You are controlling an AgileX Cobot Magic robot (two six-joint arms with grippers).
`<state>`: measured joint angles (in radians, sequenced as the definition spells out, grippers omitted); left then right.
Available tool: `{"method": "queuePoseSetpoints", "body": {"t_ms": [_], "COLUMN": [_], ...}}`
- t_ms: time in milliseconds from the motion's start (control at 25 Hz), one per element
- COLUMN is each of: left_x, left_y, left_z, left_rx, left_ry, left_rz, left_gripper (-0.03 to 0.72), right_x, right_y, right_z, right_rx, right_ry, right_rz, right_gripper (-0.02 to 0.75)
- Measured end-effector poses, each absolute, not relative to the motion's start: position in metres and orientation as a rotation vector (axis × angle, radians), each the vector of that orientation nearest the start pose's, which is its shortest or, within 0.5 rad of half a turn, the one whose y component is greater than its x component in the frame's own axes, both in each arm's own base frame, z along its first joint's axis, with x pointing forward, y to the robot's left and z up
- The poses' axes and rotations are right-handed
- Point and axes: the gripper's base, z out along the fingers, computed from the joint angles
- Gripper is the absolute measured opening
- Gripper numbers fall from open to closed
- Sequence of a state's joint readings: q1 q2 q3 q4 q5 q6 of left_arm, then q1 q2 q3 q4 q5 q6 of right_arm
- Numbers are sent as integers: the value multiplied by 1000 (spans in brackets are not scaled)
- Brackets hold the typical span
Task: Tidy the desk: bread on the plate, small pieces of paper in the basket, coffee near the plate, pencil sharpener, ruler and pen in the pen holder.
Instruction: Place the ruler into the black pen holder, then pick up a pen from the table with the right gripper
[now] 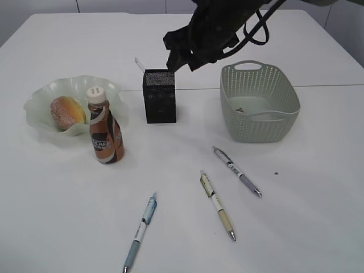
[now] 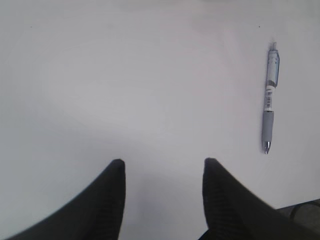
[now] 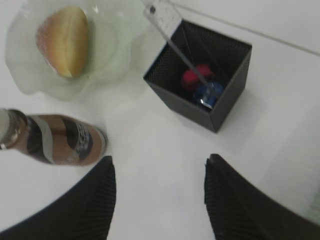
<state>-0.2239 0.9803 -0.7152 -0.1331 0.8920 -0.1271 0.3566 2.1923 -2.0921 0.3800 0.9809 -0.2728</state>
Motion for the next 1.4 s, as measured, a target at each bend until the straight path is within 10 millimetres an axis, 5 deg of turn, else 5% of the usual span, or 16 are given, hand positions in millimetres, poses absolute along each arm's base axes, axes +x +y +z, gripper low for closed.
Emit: {"method": "queuePoseSetpoints", "body": {"t_ms": [320,880,1200,1400], "left_x": [164,167,169,166], "left_y": [-47,-37,-11,-9], "left_z": [276,276,275,274], "left_rx": [52,-59,-248,-257], "left_ry": [2662,2654,2651,2694], "left_rz": [-281,-255,-181,-172], "left_gripper": [370,370,370,370], "right_x": [428,411,375,368], "right_y": [206,203,177,174], "right_z": [278,297,259,245], "right_rx": [-592,-592,-652,-679], "right_ry": [2713,2716,2901,2947], "right_rz": [342,236,56,31], "right_gripper": [419,419,419,419]}}
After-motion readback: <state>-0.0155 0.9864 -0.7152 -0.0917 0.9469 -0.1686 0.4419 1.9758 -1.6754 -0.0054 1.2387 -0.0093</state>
